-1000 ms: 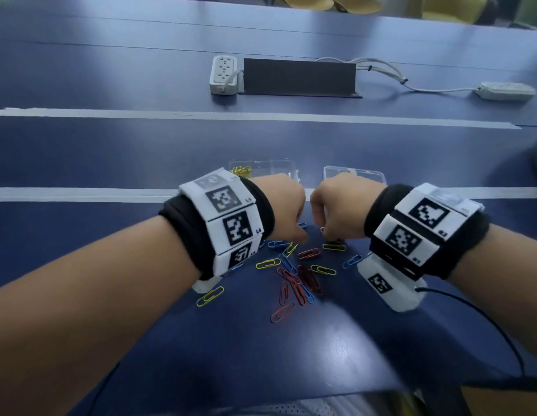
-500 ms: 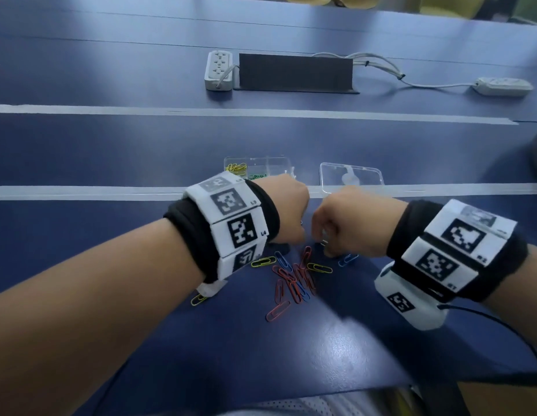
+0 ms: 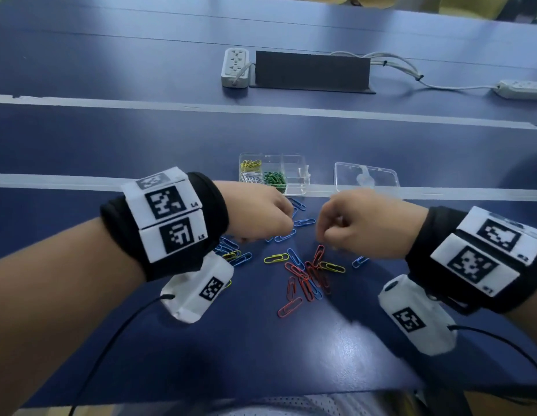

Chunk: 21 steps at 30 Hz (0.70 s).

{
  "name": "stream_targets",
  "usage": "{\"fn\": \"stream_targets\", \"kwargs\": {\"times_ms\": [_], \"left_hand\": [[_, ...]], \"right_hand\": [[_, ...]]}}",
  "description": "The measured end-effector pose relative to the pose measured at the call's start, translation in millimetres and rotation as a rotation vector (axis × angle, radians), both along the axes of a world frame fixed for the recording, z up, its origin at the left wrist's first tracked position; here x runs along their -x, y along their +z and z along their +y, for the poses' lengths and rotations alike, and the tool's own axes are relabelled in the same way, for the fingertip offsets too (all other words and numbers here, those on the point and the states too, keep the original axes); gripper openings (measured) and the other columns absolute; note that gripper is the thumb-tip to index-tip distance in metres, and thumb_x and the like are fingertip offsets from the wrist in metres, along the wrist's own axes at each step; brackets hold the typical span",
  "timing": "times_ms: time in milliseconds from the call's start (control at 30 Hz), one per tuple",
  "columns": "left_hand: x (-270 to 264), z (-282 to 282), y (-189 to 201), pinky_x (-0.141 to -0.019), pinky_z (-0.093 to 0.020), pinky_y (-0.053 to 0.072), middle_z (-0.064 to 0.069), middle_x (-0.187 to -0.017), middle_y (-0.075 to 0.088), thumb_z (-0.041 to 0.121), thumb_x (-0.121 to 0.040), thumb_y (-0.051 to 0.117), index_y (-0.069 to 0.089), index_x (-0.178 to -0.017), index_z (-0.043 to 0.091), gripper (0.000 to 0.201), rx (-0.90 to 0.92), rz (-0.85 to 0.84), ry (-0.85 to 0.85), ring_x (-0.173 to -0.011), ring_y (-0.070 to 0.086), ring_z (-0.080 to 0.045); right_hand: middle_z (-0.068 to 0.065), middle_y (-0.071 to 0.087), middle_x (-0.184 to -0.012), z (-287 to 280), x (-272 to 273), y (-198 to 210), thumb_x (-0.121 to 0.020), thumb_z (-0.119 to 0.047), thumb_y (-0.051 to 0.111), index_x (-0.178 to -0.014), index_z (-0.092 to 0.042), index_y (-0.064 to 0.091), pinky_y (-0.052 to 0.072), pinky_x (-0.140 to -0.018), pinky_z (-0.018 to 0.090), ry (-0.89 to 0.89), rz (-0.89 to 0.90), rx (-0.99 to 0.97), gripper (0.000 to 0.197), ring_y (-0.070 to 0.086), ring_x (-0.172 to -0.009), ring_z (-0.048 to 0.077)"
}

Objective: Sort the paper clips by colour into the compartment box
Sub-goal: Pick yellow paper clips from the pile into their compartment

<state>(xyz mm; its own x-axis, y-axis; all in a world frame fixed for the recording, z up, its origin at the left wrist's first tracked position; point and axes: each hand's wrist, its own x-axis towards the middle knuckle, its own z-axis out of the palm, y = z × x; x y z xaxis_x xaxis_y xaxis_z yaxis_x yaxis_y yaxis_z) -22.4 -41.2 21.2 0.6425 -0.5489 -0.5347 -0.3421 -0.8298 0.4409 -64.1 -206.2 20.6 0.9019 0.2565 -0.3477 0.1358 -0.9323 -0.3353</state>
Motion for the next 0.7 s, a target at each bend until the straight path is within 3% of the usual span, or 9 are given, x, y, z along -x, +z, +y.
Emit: {"fn": "stream_targets", "kwargs": {"times_ms": [67, 133, 267, 367, 467, 633, 700], "left_hand": [[4, -1, -3, -0.058, -0.022, 0.041, 0.005, -0.064, 0.055, 0.027, -0.081, 0.051, 0.057, -0.076, 0.023, 0.009, -0.04, -0.116, -0.071, -0.059, 0.051, -0.014], [8, -2, -6, -0.054, -0.021, 0.036, 0.009, -0.06, 0.05, 0.033, -0.079, 0.06, 0.063, -0.082, 0.025, 0.009, -0.065, -0.248, -0.137, -0.056, 0.045, -0.004], [14, -8, -13, -0.062, -0.02, 0.038, 0.008, -0.065, 0.055, 0.033, -0.078, 0.066, 0.072, -0.09, 0.019, 0.02, -0.108, -0.353, -0.225, -0.066, 0.05, -0.012], [16, -10, -12, -0.063, -0.022, 0.04, 0.003, -0.075, 0.06, 0.028, -0.08, 0.063, 0.071, -0.085, 0.017, 0.015, -0.111, -0.367, -0.25, -0.071, 0.05, -0.015], [17, -12, -14, -0.064, -0.025, 0.046, -0.005, -0.083, 0.068, 0.02, -0.081, 0.056, 0.072, -0.086, 0.01, 0.019, -0.128, -0.383, -0.287, -0.072, 0.051, -0.019], [15, -13, -15, -0.058, -0.025, 0.038, 0.0, -0.073, 0.055, 0.02, -0.081, 0.054, 0.067, -0.086, 0.009, 0.018, -0.142, -0.421, -0.307, -0.073, 0.05, -0.019], [12, -7, -13, -0.05, -0.02, 0.033, 0.006, -0.065, 0.049, 0.019, -0.079, 0.055, 0.063, -0.082, 0.016, 0.009, -0.095, -0.385, -0.256, -0.07, 0.049, -0.016]], "right_hand": [[-0.005, 0.065, -0.072, -1, 2, 2, -0.079, -0.015, 0.052, -0.065, -0.029, 0.063, 0.049, -0.074, 0.022, -0.006, 0.005, -0.005, 0.023, 0.053, -0.062, 0.002], [-0.005, 0.066, -0.077, -2, 5, 2, -0.079, -0.016, 0.054, -0.069, -0.027, 0.068, 0.046, -0.068, 0.015, 0.014, 0.013, 0.023, 0.02, 0.053, -0.063, 0.001], [-0.012, 0.057, -0.059, 0, 11, -2, -0.073, -0.023, 0.067, -0.08, -0.021, 0.072, 0.042, -0.059, 0.013, 0.113, 0.02, 0.14, 0.008, 0.051, -0.056, 0.002], [-0.006, 0.066, -0.073, 5, 16, -6, -0.072, -0.022, 0.066, -0.083, -0.023, 0.072, 0.049, -0.07, 0.022, 0.171, 0.002, 0.206, 0.012, 0.057, -0.07, 0.014], [-0.005, 0.067, -0.076, 7, 19, -5, -0.072, -0.02, 0.061, -0.083, -0.024, 0.071, 0.052, -0.075, 0.027, 0.176, 0.013, 0.217, 0.014, 0.056, -0.074, 0.017], [-0.011, 0.051, -0.068, 11, 15, 0, -0.073, -0.019, 0.058, -0.08, -0.03, 0.056, 0.041, -0.068, 0.023, 0.167, 0.039, 0.241, 0.013, 0.047, -0.075, 0.017], [-0.013, 0.049, -0.063, 11, 5, 7, -0.074, -0.019, 0.057, -0.082, -0.032, 0.057, 0.041, -0.068, 0.022, 0.118, 0.036, 0.213, 0.016, 0.046, -0.069, 0.015]]}}
